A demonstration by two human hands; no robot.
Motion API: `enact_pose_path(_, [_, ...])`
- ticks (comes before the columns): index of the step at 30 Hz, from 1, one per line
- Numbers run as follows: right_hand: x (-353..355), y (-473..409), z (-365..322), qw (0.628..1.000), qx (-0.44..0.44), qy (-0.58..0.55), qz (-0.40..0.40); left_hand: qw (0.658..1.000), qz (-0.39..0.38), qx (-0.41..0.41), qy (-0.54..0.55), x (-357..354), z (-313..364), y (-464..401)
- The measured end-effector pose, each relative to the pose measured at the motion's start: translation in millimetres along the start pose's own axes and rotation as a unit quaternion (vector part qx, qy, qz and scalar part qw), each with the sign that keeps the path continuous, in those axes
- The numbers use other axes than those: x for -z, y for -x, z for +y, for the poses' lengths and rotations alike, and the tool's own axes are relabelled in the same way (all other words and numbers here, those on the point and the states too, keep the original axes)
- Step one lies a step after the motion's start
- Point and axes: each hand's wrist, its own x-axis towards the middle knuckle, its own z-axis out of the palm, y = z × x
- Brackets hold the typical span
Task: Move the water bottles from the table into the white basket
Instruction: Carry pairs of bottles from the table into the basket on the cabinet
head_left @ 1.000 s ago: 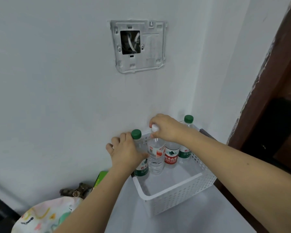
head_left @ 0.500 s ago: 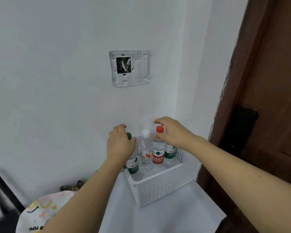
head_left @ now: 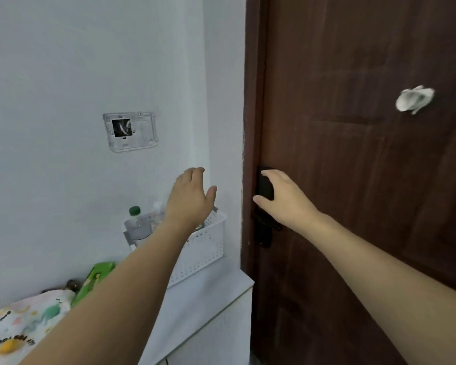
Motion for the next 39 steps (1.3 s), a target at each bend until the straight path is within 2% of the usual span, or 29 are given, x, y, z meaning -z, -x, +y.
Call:
enact_pose_path(8, [81.9,99.0,17.0,0.990,-0.079,0.103,0.054,0.988,-0.006,-0.154,0.018,2.4,108.7,43.5])
enact_pose_path(19, [148.2,220.3,-3.7,0.958,-0.190,0.189,0.104,0.962,-0.048,-0.263,0.056,12.8,192.3,100.1])
enact_pose_path(29, [242.4,386.5,-23.4,0.932,-0.243,0.222,0.155,0.939,-0.053,-0.330,0.083,59.8,321.2,206.4])
enact_pose_path(39, [356.2,610.8,-30.3,0.910,-0.309,0.224,0.162,0.925,-0.082,-0.357,0.105,99.1,474.8,386.7])
